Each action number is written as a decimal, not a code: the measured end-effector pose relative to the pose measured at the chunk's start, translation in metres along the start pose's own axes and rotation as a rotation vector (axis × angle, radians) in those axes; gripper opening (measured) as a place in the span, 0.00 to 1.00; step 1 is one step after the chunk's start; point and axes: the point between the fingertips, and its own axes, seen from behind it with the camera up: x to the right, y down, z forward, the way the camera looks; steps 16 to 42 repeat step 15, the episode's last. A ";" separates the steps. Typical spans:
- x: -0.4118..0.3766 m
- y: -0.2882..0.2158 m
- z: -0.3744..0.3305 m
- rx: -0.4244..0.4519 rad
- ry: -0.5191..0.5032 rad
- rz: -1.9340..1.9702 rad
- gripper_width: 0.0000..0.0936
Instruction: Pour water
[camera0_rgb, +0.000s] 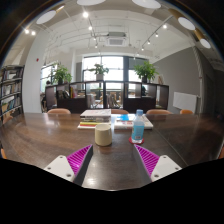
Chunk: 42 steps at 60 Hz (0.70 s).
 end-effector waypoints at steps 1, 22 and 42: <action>-0.003 0.000 -0.002 0.001 -0.004 -0.003 0.88; -0.033 -0.006 -0.027 0.023 -0.042 -0.012 0.89; -0.033 -0.006 -0.027 0.023 -0.042 -0.012 0.89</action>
